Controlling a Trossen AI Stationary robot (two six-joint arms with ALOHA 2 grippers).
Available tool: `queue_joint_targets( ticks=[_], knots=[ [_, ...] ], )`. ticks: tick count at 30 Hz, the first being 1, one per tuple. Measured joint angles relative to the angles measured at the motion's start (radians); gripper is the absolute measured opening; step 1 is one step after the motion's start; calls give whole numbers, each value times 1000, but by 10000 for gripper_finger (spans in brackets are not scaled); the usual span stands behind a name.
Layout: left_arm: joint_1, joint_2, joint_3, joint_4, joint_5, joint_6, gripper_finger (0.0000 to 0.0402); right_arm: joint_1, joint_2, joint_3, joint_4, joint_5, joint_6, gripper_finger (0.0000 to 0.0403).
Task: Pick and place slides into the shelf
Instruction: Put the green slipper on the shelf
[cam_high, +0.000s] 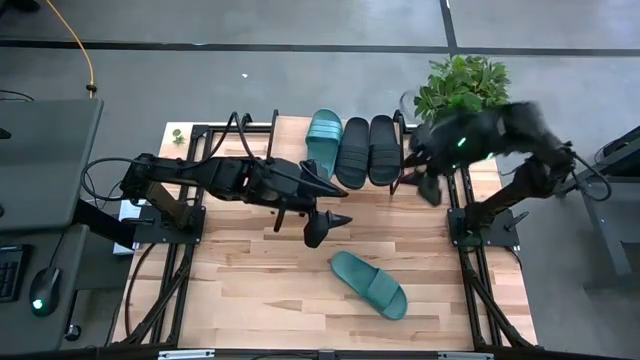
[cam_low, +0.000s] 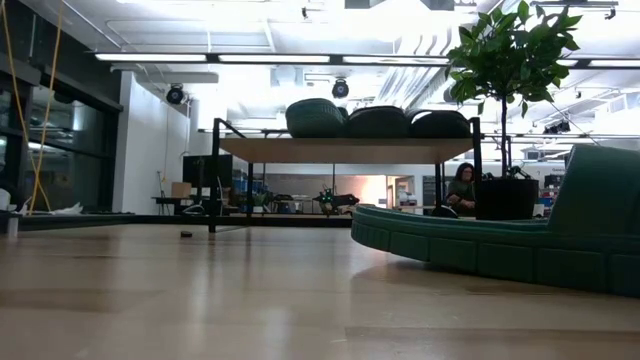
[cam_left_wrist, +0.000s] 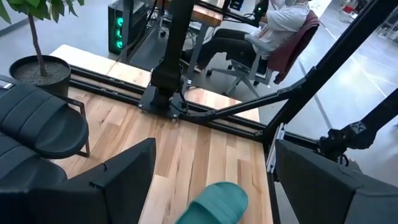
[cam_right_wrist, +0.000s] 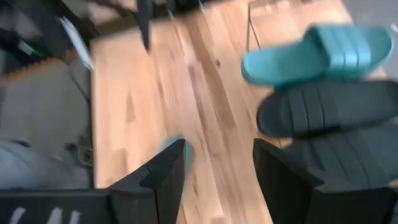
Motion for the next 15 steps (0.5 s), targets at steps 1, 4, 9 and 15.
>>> queue_joint_targets(
  ticks=[1, 4, 9, 15],
  knots=[
    [0, 0, 0, 0, 2, -1, 307, 28, 1, -36, 0, 30, 18, 178],
    [1, 0, 0, -7, 25, -1, 308, 118, 1, -161, 25, 116, 71, 178],
    [0, 0, 0, -13, 128, 11, 308, 260, -7, -359, 245, 244, 169, 178],
    [0, 0, 0, -33, 248, 29, 308, 345, -10, -485, 402, 257, 374, 178]
  ],
)
